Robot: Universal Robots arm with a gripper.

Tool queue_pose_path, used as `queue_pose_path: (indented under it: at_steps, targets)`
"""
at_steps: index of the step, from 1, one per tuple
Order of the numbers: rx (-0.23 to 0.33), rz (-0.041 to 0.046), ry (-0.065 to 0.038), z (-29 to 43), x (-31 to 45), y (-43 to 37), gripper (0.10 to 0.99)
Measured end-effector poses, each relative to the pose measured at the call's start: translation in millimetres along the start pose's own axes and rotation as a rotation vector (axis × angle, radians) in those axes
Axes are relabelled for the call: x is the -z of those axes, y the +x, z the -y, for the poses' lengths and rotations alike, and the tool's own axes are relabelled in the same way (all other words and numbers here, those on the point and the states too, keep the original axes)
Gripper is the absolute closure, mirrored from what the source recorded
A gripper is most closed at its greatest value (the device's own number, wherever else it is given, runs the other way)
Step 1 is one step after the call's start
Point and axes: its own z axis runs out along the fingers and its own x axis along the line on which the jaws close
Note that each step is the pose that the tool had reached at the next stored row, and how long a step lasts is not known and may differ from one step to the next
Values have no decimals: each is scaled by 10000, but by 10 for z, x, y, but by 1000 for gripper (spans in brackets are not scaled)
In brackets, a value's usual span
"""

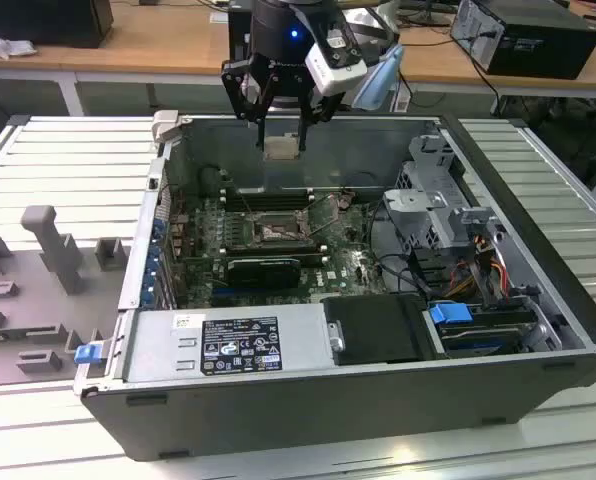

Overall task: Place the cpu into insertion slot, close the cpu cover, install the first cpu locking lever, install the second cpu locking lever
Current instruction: 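Place the cpu into insertion slot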

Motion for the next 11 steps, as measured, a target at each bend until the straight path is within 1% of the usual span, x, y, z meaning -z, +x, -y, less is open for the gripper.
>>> queue_pose_path:
  at_steps: [1,2,3,5,8,11]
  targets:
    - [-523,46,-9,0,0,0,557]
    - [-842,75,-16,0,-1,0,557]
    - [-1013,90,-19,0,-2,0,557]
    - [-1228,110,-25,1,-9,0,557]
    - [-1295,105,-23,3,-28,1,557]
    - [-1348,108,-22,3,-32,0,557]
